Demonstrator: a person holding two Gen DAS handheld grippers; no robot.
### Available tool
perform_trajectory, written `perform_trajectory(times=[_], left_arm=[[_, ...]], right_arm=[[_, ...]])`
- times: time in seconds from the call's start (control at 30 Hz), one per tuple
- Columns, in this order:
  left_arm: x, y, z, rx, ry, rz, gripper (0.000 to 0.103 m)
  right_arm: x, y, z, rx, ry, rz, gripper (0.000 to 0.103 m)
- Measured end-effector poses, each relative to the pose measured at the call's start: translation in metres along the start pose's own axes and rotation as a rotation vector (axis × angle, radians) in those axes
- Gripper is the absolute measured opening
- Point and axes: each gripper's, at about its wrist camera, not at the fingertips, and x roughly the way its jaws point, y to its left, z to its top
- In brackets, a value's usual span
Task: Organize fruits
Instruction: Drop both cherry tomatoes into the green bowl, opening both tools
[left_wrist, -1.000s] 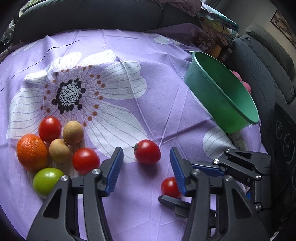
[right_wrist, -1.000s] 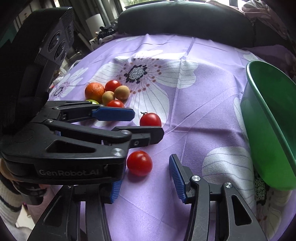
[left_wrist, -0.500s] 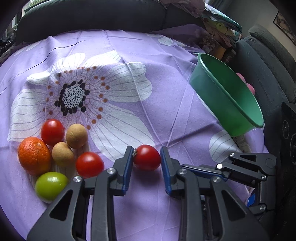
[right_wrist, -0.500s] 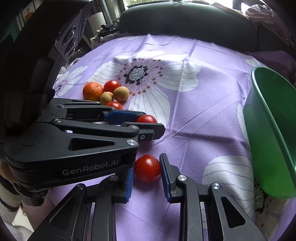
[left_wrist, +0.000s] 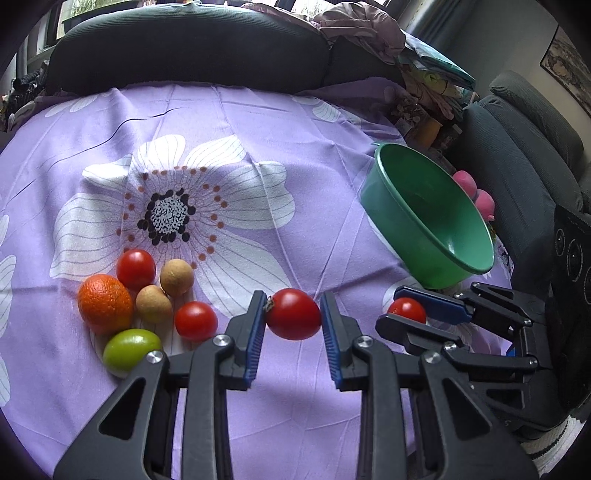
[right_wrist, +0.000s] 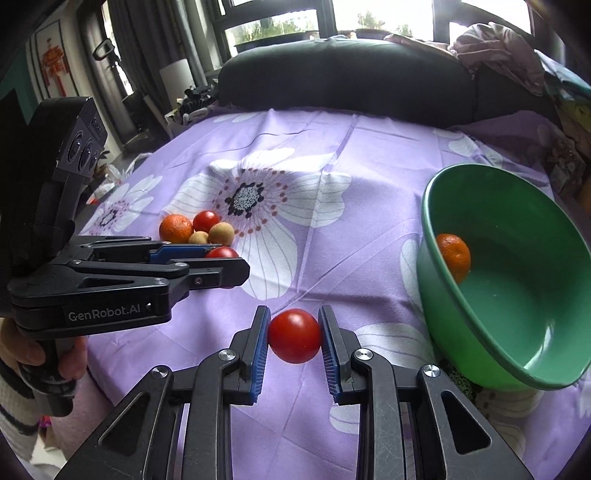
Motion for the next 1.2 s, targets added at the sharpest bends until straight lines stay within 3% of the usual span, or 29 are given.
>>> perform_trajectory(times=[0.63, 1.0, 1.2], left_arm=[[0.030, -0.093, 0.062, 0.197, -0.042, -0.094, 0.029], [0.074, -0.129, 0.061, 0.317, 0.041, -0.082, 0.029], [0.080, -0.129, 0.059, 0.321, 0.060, -0.065, 0.030]], right_arm=[[-0.056, -0.075, 0.013, 0.151, -0.168, -0.159, 0.029], [-0.049, -0.110, 0.001, 0.231, -0.127, -0.214, 0.029], [-0.045, -0.119, -0.004, 0.267, -0.093, -0.221, 0.029]])
